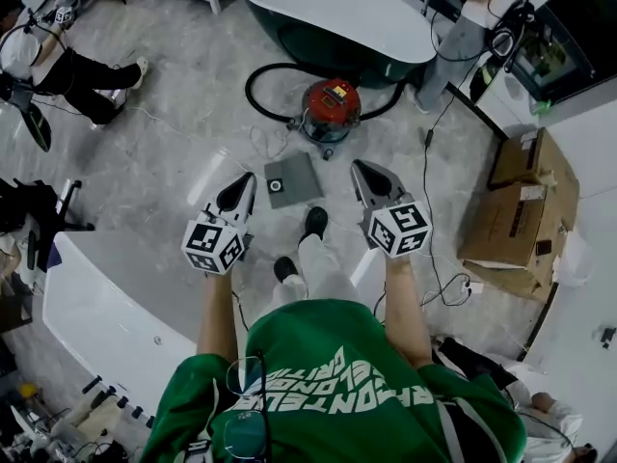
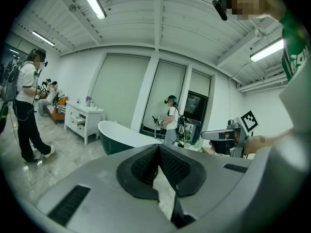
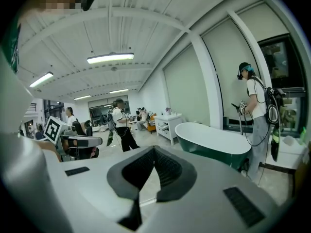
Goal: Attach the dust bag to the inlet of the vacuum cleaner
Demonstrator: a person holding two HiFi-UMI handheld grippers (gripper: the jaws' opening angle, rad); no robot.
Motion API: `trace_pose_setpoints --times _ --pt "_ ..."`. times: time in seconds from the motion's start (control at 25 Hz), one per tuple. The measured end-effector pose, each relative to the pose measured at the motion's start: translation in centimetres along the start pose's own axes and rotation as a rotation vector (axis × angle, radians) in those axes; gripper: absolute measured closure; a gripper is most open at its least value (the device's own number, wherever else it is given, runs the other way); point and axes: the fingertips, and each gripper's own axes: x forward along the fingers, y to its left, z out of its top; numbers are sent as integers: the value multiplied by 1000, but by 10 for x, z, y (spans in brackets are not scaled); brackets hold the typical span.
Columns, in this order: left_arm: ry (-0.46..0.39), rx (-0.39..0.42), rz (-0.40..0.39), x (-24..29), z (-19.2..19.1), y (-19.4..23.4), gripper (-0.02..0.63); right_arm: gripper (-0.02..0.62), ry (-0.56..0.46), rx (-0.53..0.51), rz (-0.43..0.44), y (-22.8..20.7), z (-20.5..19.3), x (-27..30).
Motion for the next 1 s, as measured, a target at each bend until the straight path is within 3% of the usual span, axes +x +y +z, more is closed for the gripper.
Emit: trace_pose_setpoints --times 0.56,1.0 --pt "97 -4 -10 117 -11 51 603 588 107 37 17 -97 -12 88" --pt "168 -1 -24 179 -33 66 603 588 173 66 111 -133 -35 149"
